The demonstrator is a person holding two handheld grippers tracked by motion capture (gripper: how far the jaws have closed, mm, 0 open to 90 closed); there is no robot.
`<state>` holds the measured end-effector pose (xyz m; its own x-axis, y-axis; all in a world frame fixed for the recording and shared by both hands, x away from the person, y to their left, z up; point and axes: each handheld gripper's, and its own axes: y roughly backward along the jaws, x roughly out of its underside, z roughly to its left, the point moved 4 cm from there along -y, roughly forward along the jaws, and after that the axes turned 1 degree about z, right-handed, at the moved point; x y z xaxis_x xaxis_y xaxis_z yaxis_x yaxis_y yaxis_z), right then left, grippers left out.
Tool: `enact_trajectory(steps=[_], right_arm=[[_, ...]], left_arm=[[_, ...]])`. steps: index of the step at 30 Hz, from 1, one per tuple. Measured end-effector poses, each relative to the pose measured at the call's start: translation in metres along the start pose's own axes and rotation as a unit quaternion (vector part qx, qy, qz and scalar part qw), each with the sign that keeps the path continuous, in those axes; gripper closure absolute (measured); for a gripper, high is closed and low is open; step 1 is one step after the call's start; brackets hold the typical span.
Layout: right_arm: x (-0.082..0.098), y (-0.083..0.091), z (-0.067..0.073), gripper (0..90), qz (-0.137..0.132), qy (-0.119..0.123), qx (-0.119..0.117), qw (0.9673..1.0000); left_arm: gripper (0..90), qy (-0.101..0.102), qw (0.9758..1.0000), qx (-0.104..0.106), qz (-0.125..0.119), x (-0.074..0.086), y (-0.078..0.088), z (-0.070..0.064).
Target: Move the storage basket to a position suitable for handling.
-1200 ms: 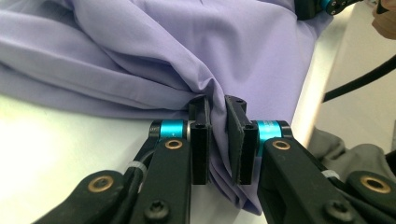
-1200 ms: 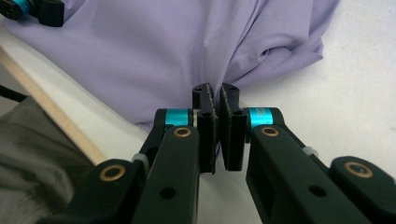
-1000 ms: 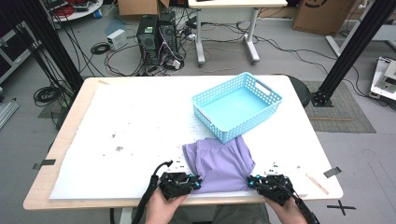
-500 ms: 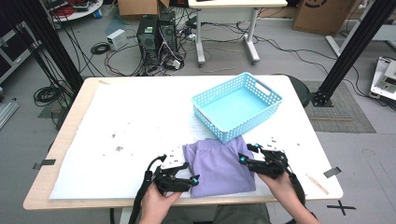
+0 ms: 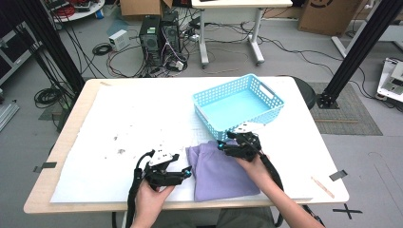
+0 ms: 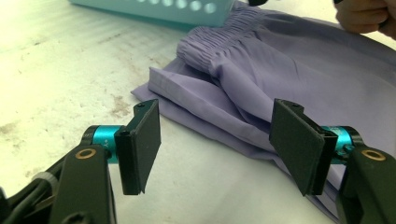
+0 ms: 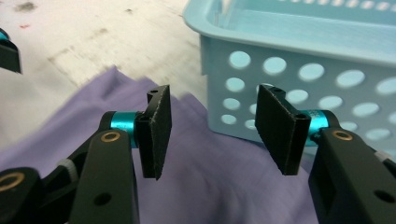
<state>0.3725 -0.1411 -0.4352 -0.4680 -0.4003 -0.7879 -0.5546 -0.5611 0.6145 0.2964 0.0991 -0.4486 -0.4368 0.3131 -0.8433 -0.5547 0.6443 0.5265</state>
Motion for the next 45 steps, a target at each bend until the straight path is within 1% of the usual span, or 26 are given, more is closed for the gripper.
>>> enact_trajectory(steps=[3,4,5,10,12,15,17,19,20,22,23,24,26,27,29,32,34,35,36,37,38,39,41,42,44,45], right_arm=[[-0.012,-0.016,0.008,46.7,0.014,-0.006,-0.006,0.9999],[-0.016,-0.021,0.012,47.3,0.018,-0.002,-0.007,0.9998],[-0.021,-0.025,0.015,48.5,0.015,0.004,-0.008,0.9999],[-0.038,-0.045,0.030,44.5,0.032,0.016,-0.008,0.9993],[-0.039,-0.045,0.032,43.5,0.028,0.019,-0.018,0.9993],[-0.037,-0.032,0.027,42.7,0.010,0.028,-0.020,0.9994],[-0.032,-0.018,0.018,41.6,-0.005,0.029,-0.021,0.9993],[-0.027,-0.005,0.004,39.8,-0.017,0.025,-0.016,0.9994],[-0.022,0.004,-0.007,38.6,-0.028,0.020,-0.010,0.9994],[-0.015,0.019,-0.029,36.4,-0.045,0.010,0.003,0.9989],[-0.010,0.026,-0.040,34.8,-0.051,0.000,0.011,0.9986],[-0.006,0.032,-0.051,33.2,-0.055,-0.004,0.018,0.9983],[0.002,0.043,-0.071,32.3,-0.064,-0.009,0.042,0.9970],[0.006,0.049,-0.081,31.7,-0.070,-0.012,0.054,0.9960],[0.014,0.059,-0.099,31.5,-0.081,-0.026,0.077,0.9934],[0.026,0.070,-0.127,31.4,-0.094,-0.044,0.104,0.9892],[0.030,0.073,-0.142,32.2,-0.100,-0.046,0.112,0.9876],[0.033,0.074,-0.148,32.2,-0.096,-0.058,0.110,0.9875],[0.036,0.073,-0.154,32.6,-0.093,-0.064,0.104,0.9881],[0.038,0.072,-0.159,33.4,-0.090,-0.070,0.103,0.9881],[0.040,0.070,-0.164,34.4,-0.086,-0.070,0.102,0.9886],[0.043,0.066,-0.168,35.5,-0.079,-0.073,0.096,0.9895],[0.046,0.058,-0.173,39.2,-0.069,-0.080,0.084,0.9909],[0.047,0.053,-0.175,41.4,-0.064,-0.076,0.072,0.9925],[0.046,0.044,-0.175,47.4,-0.053,-0.065,0.072,0.9939],[0.045,0.041,-0.173,51.6,-0.052,-0.059,0.066,0.9947]], left_arm=[[33.9,-0.001,1.0000,-0.002,-0.004,-0.002,0.000,0.001],[33.9,-0.003,1.0000,-0.003,-0.005,-0.002,0.000,0.002],[33.9,-0.002,1.0000,-0.006,-0.006,-0.002,0.000,0.004],[33.9,0.000,0.9998,-0.018,-0.011,-0.004,0.000,0.014],[33.3,0.001,0.9996,-0.023,-0.013,-0.007,-0.002,0.019],[31.8,0.004,0.9995,-0.025,-0.017,-0.012,-0.006,0.027],[30.5,0.005,0.9993,-0.029,-0.021,-0.016,-0.009,0.029],[29.8,-0.004,0.9991,-0.033,-0.025,-0.022,-0.011,0.030],[29.8,-0.011,0.9988,-0.038,-0.027,-0.025,-0.013,0.030],[29.8,-0.017,0.9983,-0.046,-0.033,-0.031,-0.017,0.032],[29.7,-0.015,0.9982,-0.046,-0.035,-0.034,-0.020,0.034],[29.8,-0.009,0.9984,-0.043,-0.036,-0.037,-0.023,0.036],[29.8,0.005,0.9986,-0.035,-0.039,-0.044,-0.031,0.040],[29.7,0.008,0.9988,-0.030,-0.039,-0.047,-0.035,0.043],[28.1,0.015,0.9989,-0.028,-0.034,-0.051,-0.043,0.048],[26.7,0.021,0.9990,-0.023,-0.031,-0.055,-0.056,0.054],[26.7,0.020,0.9990,-0.020,-0.033,-0.058,-0.063,0.057],[26.6,0.019,0.9991,-0.022,-0.031,-0.059,-0.067,0.058],[26.7,0.016,0.9990,-0.023,-0.035,-0.060,-0.070,0.059],[26.7,0.013,0.9988,-0.023,-0.040,-0.060,-0.073,0.061],[26.8,0.012,0.9987,-0.025,-0.043,-0.060,-0.076,0.062],[26.8,0.014,0.9987,-0.021,-0.044,-0.059,-0.080,0.063],[28.1,0.013,0.9991,-0.012,-0.039,-0.059,-0.087,0.065],[28.1,0.011,0.9994,-0.009,-0.032,-0.059,-0.091,0.066],[28.2,0.006,0.9997,-0.001,-0.024,-0.062,-0.097,0.067],[29.5,0.005,0.9997,0.003,-0.022,-0.064,-0.099,0.067]])
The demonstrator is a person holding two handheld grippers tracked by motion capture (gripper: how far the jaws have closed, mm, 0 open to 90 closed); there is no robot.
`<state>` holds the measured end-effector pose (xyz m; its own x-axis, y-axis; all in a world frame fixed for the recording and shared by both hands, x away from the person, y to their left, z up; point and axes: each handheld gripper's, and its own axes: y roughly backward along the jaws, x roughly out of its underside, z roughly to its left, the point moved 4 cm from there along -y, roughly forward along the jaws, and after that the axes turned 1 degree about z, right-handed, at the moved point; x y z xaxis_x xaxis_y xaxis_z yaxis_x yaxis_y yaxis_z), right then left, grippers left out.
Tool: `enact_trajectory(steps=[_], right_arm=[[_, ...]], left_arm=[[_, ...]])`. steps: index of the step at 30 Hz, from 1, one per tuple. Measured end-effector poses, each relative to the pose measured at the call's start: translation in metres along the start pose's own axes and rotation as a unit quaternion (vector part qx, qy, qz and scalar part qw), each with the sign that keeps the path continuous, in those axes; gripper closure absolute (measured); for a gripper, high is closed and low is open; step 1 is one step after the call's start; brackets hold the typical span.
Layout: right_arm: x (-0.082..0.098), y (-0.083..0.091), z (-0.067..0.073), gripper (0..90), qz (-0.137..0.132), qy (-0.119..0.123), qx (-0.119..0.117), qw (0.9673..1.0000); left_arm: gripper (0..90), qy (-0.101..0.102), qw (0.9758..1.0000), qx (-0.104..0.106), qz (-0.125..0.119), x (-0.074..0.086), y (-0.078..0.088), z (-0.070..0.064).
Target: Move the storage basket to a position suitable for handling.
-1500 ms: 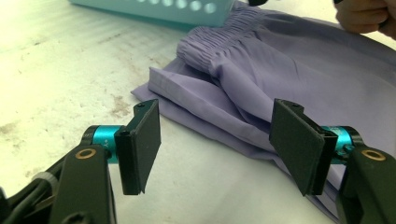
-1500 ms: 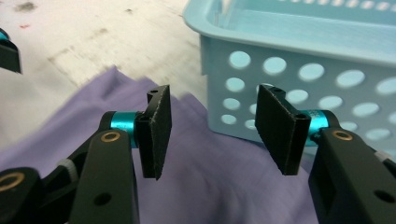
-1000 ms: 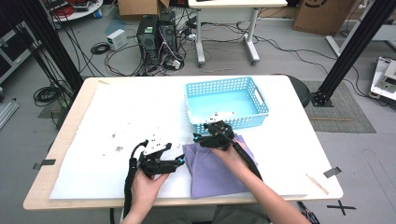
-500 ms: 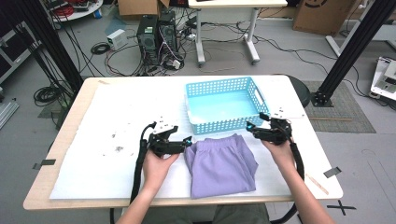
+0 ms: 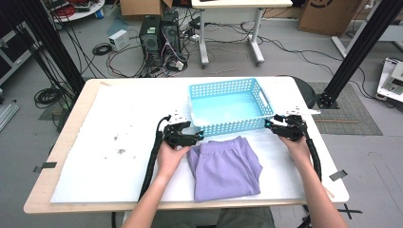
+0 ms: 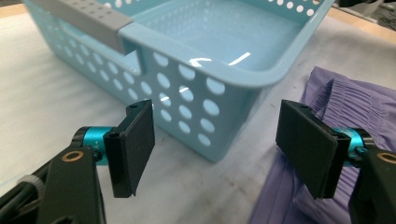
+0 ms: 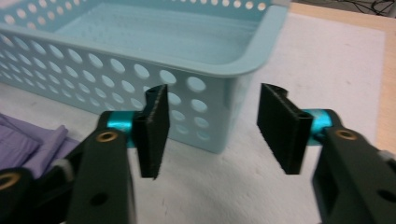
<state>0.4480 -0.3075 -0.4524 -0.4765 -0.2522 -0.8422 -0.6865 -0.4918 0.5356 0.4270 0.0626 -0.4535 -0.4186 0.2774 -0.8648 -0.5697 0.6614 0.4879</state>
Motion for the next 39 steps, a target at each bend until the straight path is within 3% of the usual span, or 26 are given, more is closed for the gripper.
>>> enact_trajectory(steps=[3,7,12,19,25,36,39], right_arm=[[-0.003,-0.003,0.007,53.2,0.002,0.018,0.005,0.9998],[0.001,0.001,0.019,58.8,0.004,0.026,-0.002,0.9996],[0.002,0.004,0.034,58.2,0.017,0.049,0.002,0.9987],[0.004,0.008,0.046,58.0,0.025,0.043,0.003,0.9988],[0.006,0.010,0.052,57.8,0.023,0.050,0.003,0.9985],[0.008,0.013,0.057,56.8,0.025,0.041,0.003,0.9988],[0.008,0.013,0.057,56.6,0.022,0.051,0.004,0.9985]], left_arm=[[34.3,0.002,0.9998,-0.017,-0.006,-0.002,0.000,0.005],[46.5,0.015,0.9998,-0.012,-0.010,0.000,0.008,0.016],[46.0,0.002,0.9995,-0.030,0.002,0.001,0.013,0.020],[45.8,-0.003,0.9995,-0.030,0.012,0.003,0.020,0.020],[46.0,-0.008,0.9994,-0.028,0.018,0.006,0.026,0.018],[46.1,-0.007,0.9994,-0.029,0.015,0.009,0.029,0.016],[46.0,-0.007,0.9995,-0.029,0.013,0.009,0.029,0.015]])
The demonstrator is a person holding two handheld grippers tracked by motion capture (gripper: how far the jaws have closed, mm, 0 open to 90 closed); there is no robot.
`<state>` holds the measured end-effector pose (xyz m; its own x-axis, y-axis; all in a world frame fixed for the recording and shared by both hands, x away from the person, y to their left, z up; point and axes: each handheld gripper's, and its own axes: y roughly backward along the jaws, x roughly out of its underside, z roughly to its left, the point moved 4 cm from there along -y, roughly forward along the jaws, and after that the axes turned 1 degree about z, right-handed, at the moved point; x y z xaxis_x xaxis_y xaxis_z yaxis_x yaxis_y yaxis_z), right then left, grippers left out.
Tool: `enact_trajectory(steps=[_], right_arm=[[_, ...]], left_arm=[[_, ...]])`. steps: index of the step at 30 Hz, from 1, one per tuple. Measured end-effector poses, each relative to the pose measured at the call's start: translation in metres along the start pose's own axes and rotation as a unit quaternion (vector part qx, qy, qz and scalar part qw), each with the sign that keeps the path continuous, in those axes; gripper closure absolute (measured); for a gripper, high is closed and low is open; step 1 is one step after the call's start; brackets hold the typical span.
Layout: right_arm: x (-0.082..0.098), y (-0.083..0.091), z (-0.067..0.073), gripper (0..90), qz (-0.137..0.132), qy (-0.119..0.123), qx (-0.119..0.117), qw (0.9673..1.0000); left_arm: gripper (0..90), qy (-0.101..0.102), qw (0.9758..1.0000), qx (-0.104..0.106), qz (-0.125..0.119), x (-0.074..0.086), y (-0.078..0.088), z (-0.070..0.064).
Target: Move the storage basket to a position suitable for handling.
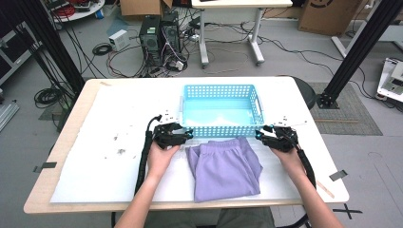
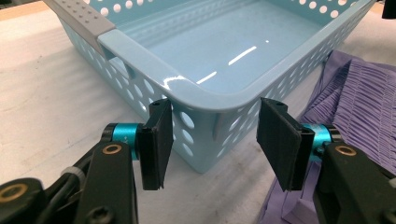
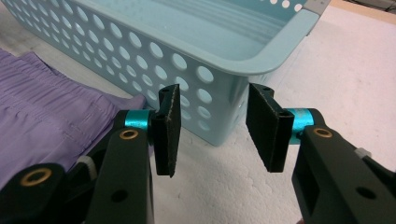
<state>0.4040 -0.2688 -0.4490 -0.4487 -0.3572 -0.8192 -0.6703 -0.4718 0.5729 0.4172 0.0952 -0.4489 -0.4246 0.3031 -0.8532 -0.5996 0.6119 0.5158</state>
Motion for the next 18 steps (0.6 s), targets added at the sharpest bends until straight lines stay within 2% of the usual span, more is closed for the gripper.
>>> enact_trajectory(steps=[4,6,8,11,13,18], right_arm=[[0.000,0.000,0.001,52.5,0.002,-0.002,-0.002,1.0000],[0.000,-0.001,0.002,48.3,-0.001,0.005,-0.001,1.0000],[-0.001,0.000,0.003,42.6,-0.003,0.009,0.001,1.0000],[0.000,0.004,0.003,36.1,-0.006,-0.002,-0.005,1.0000],[0.000,0.009,0.003,33.1,-0.016,-0.001,-0.007,0.9998],[0.004,0.026,0.002,29.4,-0.049,-0.004,0.013,0.9987]], left_arm=[[45.0,0.001,1.0000,0.004,-0.001,0.000,0.000,0.000],[39.3,0.006,1.0000,0.000,-0.005,0.000,0.000,-0.001],[35.5,-0.002,1.0000,-0.008,-0.001,0.001,0.004,-0.002],[32.3,-0.015,0.9996,-0.020,-0.008,0.002,0.012,-0.002],[29.4,-0.024,0.9992,-0.028,-0.016,0.001,0.020,-0.002],[28.2,-0.034,0.9978,-0.039,-0.041,0.003,0.043,0.002]])
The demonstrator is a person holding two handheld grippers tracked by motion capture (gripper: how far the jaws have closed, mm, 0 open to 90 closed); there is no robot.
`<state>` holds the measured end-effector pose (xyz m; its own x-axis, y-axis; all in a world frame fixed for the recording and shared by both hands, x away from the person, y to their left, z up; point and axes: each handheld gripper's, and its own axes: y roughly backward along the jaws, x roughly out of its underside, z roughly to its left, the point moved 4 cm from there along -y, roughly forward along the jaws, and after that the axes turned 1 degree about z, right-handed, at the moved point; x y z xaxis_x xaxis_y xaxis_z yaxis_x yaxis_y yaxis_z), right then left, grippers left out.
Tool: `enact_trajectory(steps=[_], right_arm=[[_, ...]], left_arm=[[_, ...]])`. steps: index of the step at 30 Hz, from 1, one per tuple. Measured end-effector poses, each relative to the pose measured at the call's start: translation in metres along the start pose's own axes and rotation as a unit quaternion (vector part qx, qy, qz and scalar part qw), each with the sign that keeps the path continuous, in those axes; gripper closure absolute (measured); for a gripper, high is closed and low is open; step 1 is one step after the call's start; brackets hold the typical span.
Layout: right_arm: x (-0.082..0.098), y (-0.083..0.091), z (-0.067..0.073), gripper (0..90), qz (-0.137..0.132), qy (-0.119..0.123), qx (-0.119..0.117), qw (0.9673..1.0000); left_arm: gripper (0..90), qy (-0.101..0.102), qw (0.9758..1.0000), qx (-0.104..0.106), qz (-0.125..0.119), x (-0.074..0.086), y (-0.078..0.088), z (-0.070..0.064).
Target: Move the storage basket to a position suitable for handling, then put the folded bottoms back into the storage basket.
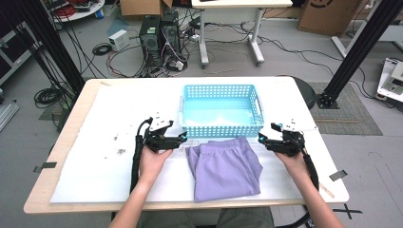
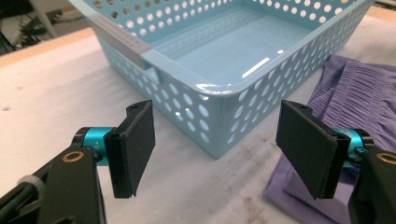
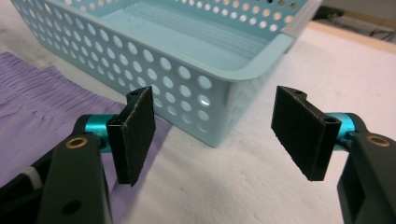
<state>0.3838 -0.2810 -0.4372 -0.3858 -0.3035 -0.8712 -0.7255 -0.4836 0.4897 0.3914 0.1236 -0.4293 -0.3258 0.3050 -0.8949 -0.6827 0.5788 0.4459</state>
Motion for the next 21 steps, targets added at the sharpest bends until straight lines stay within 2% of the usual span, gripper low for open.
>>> enact_trajectory(steps=[2,3,6,9,12,16,19,21], right_arm=[[0.002,0.005,-0.001,28.4,-0.007,-0.006,0.002,1.0000],[0.003,0.007,-0.003,28.4,-0.018,-0.002,0.003,0.9998],[0.007,0.010,-0.006,28.3,-0.036,-0.005,0.012,0.9993],[0.010,0.012,-0.008,28.5,-0.048,-0.021,0.005,0.9986],[0.009,0.017,-0.008,28.5,-0.054,-0.018,0.010,0.9983],[0.006,0.025,-0.003,26.1,-0.074,-0.026,0.004,0.9969],[0.005,0.030,0.005,23.0,-0.075,-0.030,-0.003,0.9968],[0.007,0.033,0.011,23.0,-0.072,-0.029,-0.004,0.9970]], left_arm=[[27.5,-0.001,0.9999,-0.004,-0.014,0.003,0.010,0.003],[27.4,-0.003,0.9997,-0.010,-0.021,0.006,0.015,0.005],[27.1,-0.001,0.9994,-0.029,-0.020,0.015,0.026,0.012],[27.2,0.020,0.9991,-0.031,-0.019,0.026,0.038,0.019],[27.1,0.036,0.9988,-0.029,-0.019,0.032,0.045,0.022],[26.7,0.039,0.9987,-0.022,-0.022,0.034,0.053,0.016],[26.8,0.035,0.9990,-0.017,-0.023,0.036,0.055,0.008],[26.8,0.045,0.9986,-0.011,-0.024,0.038,0.056,0.001]])
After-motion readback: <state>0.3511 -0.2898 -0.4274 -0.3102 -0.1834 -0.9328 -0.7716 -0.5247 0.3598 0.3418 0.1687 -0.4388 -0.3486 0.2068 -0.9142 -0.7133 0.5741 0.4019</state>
